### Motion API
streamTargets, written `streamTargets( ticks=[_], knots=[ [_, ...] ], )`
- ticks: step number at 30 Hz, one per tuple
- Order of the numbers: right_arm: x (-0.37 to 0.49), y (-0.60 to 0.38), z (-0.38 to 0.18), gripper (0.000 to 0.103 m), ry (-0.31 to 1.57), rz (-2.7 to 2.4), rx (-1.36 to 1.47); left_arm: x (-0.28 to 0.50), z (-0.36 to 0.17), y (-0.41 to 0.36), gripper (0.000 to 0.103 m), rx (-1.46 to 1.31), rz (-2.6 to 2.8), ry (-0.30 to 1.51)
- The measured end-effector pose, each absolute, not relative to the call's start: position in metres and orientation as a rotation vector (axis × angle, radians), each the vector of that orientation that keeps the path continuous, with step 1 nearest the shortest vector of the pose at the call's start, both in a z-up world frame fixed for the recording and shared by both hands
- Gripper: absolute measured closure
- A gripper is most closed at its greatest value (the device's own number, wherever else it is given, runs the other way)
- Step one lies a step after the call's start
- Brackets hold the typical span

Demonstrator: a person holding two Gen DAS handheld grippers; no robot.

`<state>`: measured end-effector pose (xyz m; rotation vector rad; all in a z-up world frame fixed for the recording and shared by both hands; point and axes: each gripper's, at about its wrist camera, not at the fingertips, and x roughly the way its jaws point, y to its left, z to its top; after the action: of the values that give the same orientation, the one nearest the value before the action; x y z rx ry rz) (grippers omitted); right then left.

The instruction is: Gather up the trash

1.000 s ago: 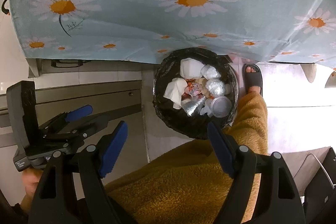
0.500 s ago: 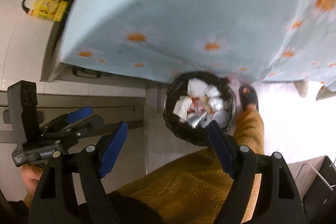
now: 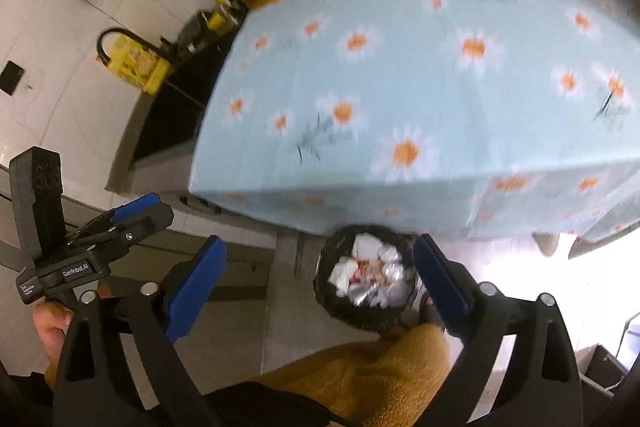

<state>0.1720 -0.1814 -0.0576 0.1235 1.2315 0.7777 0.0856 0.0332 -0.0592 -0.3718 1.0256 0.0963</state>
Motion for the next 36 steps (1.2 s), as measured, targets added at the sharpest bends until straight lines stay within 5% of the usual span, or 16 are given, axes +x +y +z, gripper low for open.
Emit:
streamTargets(
  ticks=[16, 36],
  knots=[
    [0.217, -0.233, 0.045, 0.005, 0.971, 0.844, 0.076, 0.109, 0.046, 0.006, 0.007, -0.273, 0.227, 0.824],
    [0.228, -0.255, 0.042, 0.005, 0.925, 0.881, -0.002, 0.116, 0.045, -0.029, 0.007, -0.246, 0.273, 0.808]
  ],
)
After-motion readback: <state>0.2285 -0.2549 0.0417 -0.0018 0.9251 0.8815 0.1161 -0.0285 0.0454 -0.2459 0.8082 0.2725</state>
